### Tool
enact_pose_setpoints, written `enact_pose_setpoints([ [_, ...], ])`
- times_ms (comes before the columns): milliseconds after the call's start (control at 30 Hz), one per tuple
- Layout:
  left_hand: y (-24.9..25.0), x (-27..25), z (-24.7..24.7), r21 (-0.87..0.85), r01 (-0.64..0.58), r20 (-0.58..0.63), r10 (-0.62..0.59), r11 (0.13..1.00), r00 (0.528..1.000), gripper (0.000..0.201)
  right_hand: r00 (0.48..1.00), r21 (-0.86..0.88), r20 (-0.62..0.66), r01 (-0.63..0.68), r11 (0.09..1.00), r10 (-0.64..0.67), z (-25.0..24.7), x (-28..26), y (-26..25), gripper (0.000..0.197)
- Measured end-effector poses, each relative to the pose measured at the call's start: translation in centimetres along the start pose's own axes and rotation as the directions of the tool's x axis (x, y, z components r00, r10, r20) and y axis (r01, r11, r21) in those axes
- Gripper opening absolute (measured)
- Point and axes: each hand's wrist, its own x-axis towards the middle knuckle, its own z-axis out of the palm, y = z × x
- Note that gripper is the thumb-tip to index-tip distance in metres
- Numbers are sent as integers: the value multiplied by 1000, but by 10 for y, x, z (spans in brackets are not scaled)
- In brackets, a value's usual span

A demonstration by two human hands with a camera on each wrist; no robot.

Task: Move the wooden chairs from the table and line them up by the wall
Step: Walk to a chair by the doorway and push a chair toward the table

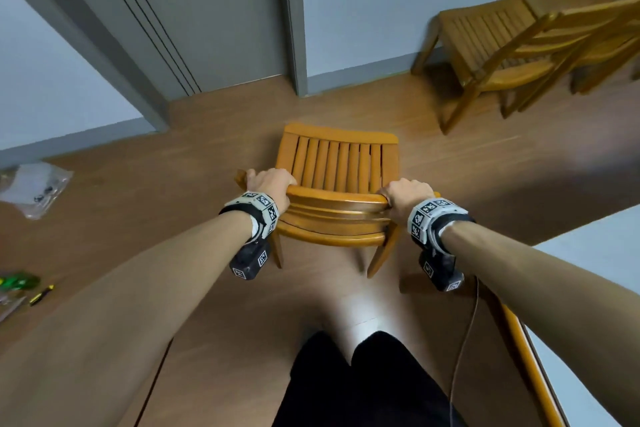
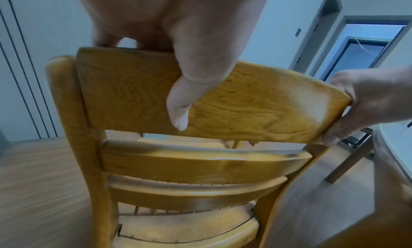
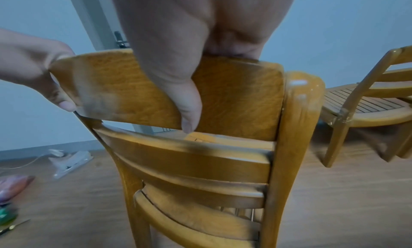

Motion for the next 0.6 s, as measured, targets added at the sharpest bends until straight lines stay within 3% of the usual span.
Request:
enact_pose_setpoints([
  [600, 94, 323, -169, 50, -123, 54, 120, 991, 991, 21, 992, 138, -76, -87, 987, 98, -179, 232, 187, 12],
])
